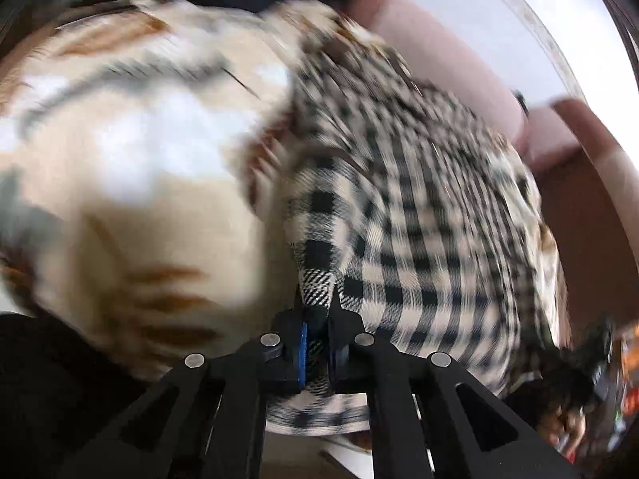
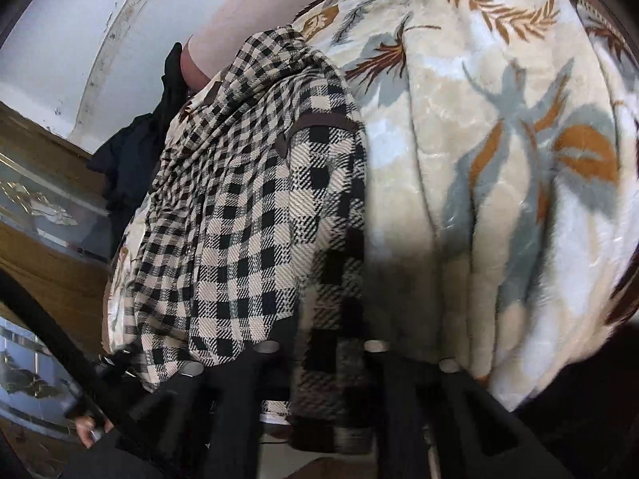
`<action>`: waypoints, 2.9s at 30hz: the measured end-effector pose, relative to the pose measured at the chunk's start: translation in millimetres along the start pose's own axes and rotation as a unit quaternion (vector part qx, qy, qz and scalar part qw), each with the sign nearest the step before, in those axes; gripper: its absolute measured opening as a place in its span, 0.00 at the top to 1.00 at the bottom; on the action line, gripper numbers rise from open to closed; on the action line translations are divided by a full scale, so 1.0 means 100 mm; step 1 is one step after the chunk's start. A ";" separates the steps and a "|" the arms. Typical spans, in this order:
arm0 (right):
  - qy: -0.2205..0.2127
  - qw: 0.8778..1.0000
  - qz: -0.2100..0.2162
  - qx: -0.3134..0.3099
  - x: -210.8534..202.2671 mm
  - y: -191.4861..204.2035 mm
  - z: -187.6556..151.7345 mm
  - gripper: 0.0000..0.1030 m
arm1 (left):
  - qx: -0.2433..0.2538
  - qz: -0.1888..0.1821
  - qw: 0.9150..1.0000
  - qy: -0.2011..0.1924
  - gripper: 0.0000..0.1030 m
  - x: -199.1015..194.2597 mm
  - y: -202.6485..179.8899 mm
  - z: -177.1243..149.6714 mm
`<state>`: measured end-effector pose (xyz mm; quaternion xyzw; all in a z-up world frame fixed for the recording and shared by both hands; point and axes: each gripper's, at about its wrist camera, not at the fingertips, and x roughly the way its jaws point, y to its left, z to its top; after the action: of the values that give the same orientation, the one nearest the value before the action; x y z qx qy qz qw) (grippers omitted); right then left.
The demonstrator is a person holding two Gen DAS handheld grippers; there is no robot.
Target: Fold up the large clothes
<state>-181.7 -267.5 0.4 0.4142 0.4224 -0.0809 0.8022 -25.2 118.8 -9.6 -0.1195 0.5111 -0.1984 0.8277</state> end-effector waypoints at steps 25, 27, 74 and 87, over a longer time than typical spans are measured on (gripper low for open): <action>0.024 0.999 0.039 0.003 -0.34 -0.12 -0.24 0.94 | -0.001 0.021 1.000 -0.001 0.96 -0.44 0.25 -0.41; 0.025 0.999 0.024 -0.001 -0.31 -0.13 -0.23 0.94 | 0.000 0.025 1.000 -0.003 0.94 -0.43 0.27 -0.43; -0.067 0.996 -0.027 -0.055 0.77 0.88 2.49 0.92 | 0.014 -0.019 0.998 -0.064 0.93 0.63 -0.72 2.36; -0.046 0.997 0.039 0.041 1.46 0.32 3.12 0.83 | -0.050 -0.067 0.995 -0.053 0.89 1.32 -0.48 2.85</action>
<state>116.5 -443.2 4.2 0.4584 0.3651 -0.0858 0.8057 272.3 15.6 32.2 -0.2048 0.4665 -0.2212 0.8315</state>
